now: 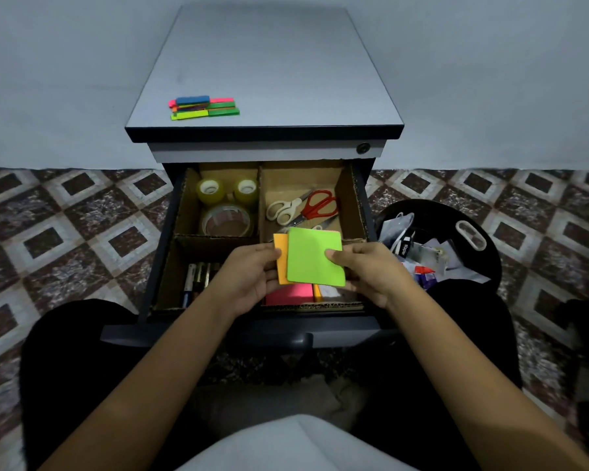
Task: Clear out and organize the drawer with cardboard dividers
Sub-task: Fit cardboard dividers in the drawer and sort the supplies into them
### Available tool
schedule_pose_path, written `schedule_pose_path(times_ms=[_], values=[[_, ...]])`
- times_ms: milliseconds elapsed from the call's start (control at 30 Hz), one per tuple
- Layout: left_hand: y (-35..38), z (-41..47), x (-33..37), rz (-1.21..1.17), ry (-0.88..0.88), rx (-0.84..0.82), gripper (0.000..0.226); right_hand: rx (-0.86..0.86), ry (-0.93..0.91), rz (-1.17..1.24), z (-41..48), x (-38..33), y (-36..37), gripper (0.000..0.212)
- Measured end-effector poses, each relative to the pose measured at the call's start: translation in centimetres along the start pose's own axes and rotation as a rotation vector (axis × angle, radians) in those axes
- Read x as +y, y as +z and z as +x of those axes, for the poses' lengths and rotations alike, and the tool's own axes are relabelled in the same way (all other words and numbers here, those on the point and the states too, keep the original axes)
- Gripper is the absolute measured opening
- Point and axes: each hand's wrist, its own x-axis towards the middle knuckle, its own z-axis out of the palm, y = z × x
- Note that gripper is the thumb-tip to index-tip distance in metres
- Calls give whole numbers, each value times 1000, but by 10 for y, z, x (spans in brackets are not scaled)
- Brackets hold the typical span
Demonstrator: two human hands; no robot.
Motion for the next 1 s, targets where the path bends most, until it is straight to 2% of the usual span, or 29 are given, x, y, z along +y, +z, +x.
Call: schedule_pose_path(times_ms=[167,300,433,600,800,1000], values=[[3,2,-2,172,8,40,12,78,-2,37,2,-1,-17,4],[6,4,-4,179,-12,66,6,88,19,121,2,-3,-23,7],[9,3,-3,131,-35,44,16,58,54,274,-1,-2,-28,10],[11,5,-4,198,-128,28,18,82,52,371,-2,-7,-33,13],[35,17,-13,235,-180,14,22,112,-18,383,3,-16,-32,15],[37,33,-27,293,-168,144,24,145,-52,363,6,-16,-38,11]])
